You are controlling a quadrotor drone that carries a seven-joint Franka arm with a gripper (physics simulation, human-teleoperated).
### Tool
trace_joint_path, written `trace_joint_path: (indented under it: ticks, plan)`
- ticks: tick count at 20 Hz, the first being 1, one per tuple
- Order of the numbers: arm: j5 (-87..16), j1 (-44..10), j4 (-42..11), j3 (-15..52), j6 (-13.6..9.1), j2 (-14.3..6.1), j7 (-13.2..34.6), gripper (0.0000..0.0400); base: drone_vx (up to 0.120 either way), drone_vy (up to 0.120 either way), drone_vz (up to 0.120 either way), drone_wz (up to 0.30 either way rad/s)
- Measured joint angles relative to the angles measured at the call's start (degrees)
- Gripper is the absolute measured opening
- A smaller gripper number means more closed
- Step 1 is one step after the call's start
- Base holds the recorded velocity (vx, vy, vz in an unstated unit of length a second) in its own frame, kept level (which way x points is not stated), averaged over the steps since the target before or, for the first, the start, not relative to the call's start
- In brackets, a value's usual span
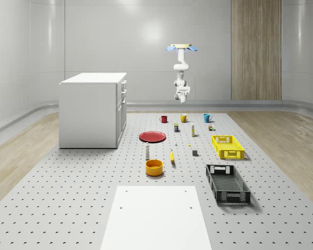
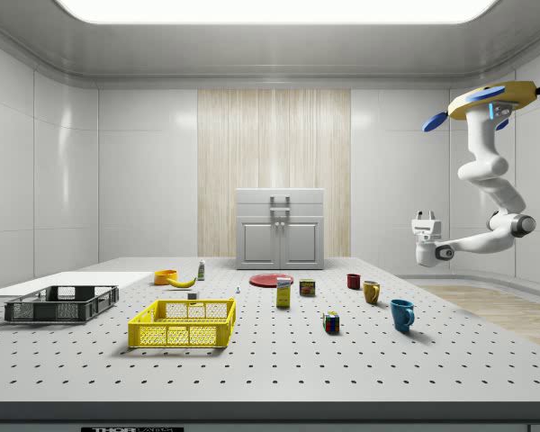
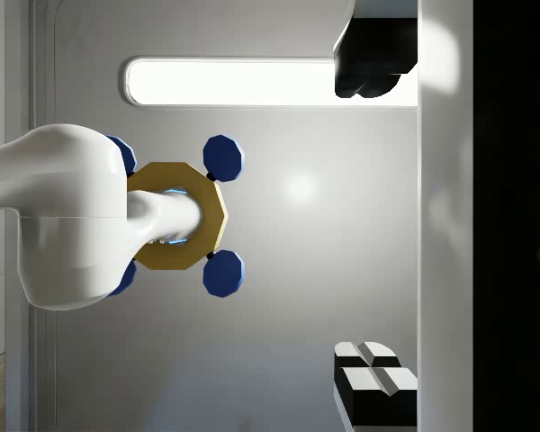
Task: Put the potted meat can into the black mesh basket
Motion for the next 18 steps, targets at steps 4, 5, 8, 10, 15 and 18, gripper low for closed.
trace_joint_path:
  ticks: [4,5,8,10,15,18]
  plan:
    - [0.02,-0.05,2.12,0.03,-1.14,0.80,-0.02,0.0400,0.120,-0.120,0.000,0.000]
    - [0.02,-0.06,2.44,0.04,-1.30,0.92,-0.02,0.0400,0.120,-0.120,0.000,0.000]
    - [0.03,-0.09,3.06,0.05,-1.58,1.12,-0.04,0.0400,0.120,-0.120,0.000,0.000]
    - [0.04,-0.11,3.27,0.06,-1.65,1.18,-0.04,0.0400,0.120,-0.120,0.000,0.000]
    - [0.04,-0.15,3.43,0.09,-1.61,1.16,-0.06,0.0400,0.120,-0.120,0.000,0.000]
    - [0.04,-0.17,3.41,0.11,-1.52,1.10,-0.07,0.0400,0.120,-0.120,0.000,0.000]
